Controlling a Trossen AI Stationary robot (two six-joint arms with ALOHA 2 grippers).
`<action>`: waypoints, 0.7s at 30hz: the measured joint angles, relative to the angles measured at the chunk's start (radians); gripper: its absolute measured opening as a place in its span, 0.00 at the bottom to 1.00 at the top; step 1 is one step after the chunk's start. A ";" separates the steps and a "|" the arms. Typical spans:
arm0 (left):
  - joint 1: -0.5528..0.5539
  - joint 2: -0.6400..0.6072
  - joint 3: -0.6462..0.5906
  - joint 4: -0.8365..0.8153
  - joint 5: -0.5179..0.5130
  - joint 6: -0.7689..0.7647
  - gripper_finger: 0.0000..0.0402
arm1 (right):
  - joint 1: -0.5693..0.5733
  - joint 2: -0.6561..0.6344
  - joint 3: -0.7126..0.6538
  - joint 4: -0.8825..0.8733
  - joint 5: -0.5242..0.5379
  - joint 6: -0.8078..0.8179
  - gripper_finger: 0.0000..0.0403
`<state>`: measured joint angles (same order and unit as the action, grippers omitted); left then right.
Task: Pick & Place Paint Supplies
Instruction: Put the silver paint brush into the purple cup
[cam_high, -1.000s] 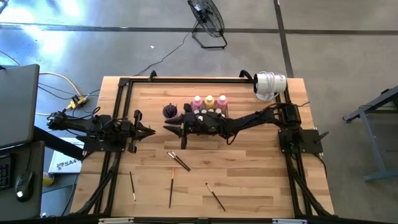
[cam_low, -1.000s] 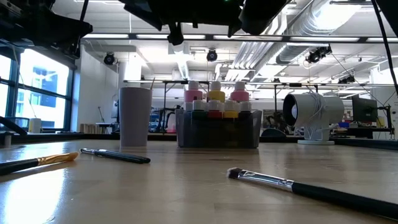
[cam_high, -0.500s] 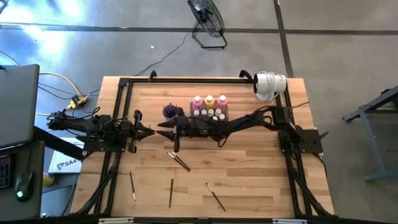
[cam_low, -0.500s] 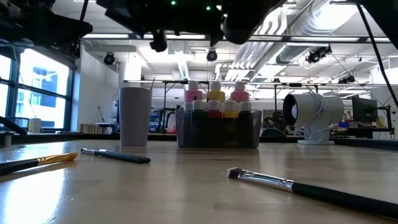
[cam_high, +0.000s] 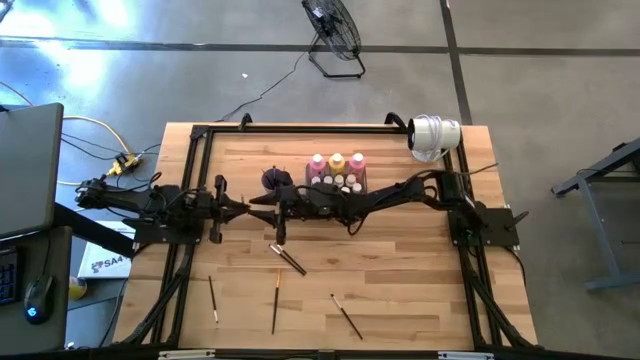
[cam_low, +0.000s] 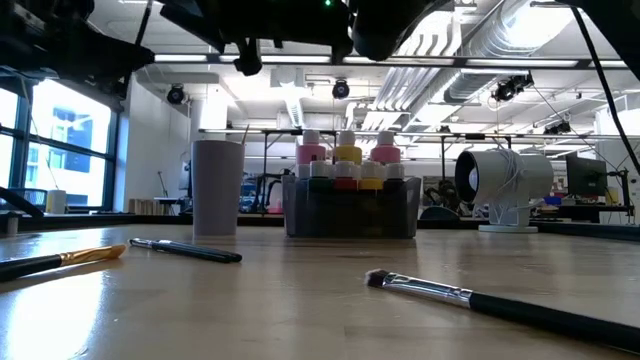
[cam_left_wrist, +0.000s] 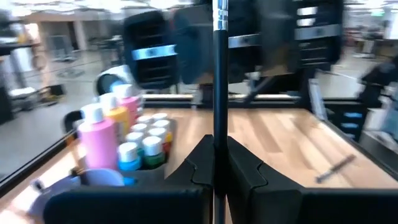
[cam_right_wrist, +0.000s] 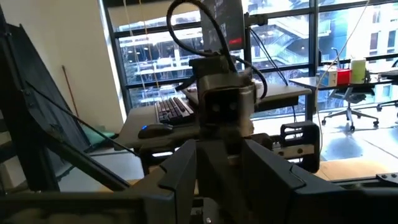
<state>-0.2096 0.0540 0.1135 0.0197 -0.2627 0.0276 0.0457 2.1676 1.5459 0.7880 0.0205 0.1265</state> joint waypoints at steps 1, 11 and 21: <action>0.000 0.011 -0.003 0.011 -0.017 -0.007 0.03 | 0.000 0.000 0.000 -0.006 0.001 0.000 0.31; 0.000 0.148 -0.041 0.209 -0.017 -0.005 0.03 | -0.002 0.000 0.000 -0.035 0.051 -0.005 0.31; 0.000 0.252 -0.041 0.277 0.003 -0.006 0.03 | -0.003 0.000 0.000 -0.041 0.056 -0.020 0.31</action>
<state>-0.2093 0.3057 0.0727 0.2970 -0.2600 0.0219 0.0429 2.1674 1.5455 0.7467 0.0761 0.1070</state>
